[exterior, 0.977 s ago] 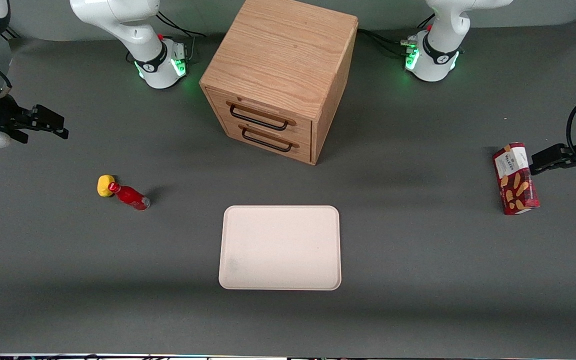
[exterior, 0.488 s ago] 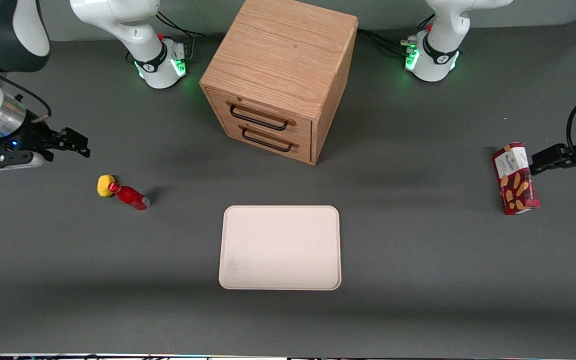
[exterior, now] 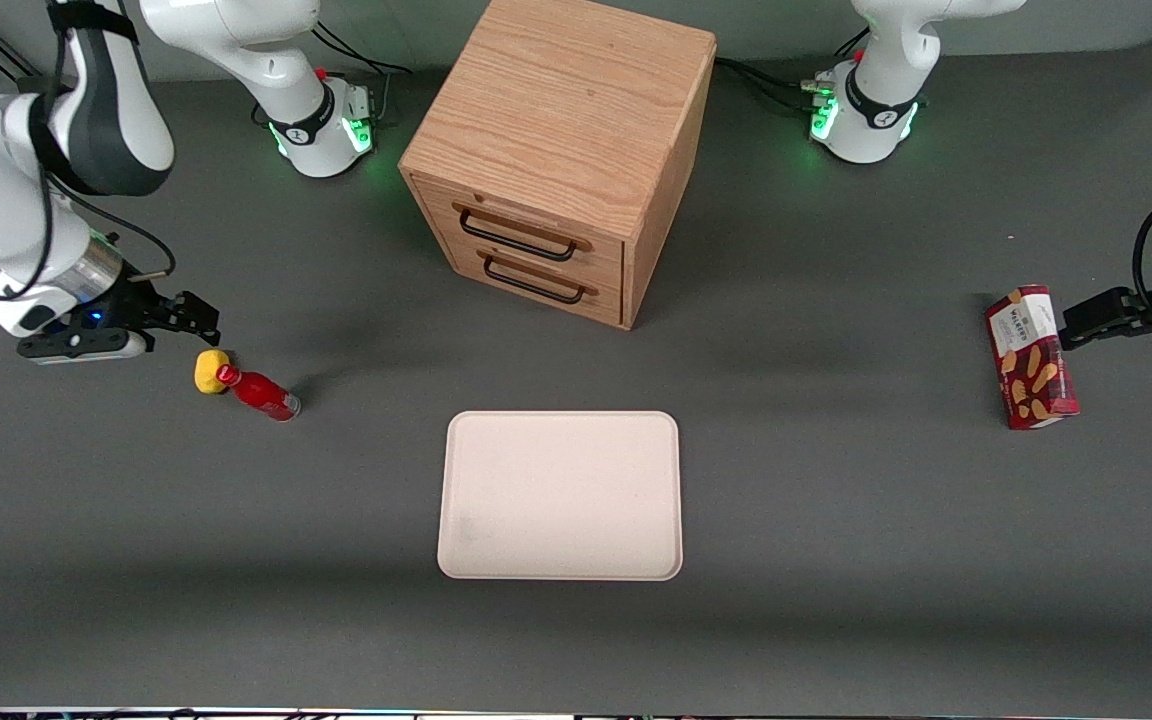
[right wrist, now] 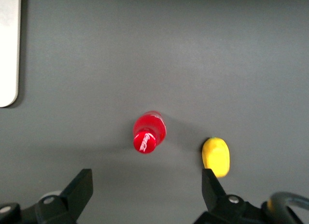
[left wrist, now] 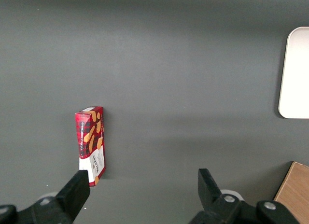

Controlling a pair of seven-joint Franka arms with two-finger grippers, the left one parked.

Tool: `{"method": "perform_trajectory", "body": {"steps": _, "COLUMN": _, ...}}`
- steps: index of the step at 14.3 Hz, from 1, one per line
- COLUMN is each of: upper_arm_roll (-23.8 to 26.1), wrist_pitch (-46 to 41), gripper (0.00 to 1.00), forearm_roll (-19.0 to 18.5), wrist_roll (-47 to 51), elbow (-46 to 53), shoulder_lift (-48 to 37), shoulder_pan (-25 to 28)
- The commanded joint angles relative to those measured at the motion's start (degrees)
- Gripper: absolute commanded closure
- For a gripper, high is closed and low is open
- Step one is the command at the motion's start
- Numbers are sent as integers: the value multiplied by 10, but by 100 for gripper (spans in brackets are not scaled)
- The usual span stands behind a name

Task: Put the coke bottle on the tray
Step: 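Lower the right gripper around the bottle's cap end and close it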

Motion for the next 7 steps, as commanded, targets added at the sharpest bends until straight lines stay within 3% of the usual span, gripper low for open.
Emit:
{"method": "perform_trajectory", "body": {"steps": 1, "upper_arm_roll": -6, "wrist_pitch": 99, "gripper": 0, "forearm_roll": -5, "wrist_roll": 9, "elbow": -48, "shoulder_lift": 23, "shoulder_pan": 7}}
{"method": "perform_trajectory", "body": {"steps": 7, "upper_arm_roll": -10, "wrist_pitch": 196, "gripper": 0, "forearm_roll": -4, "wrist_roll": 9, "elbow": -49, "shoulder_lift": 98, "shoulder_pan": 7}}
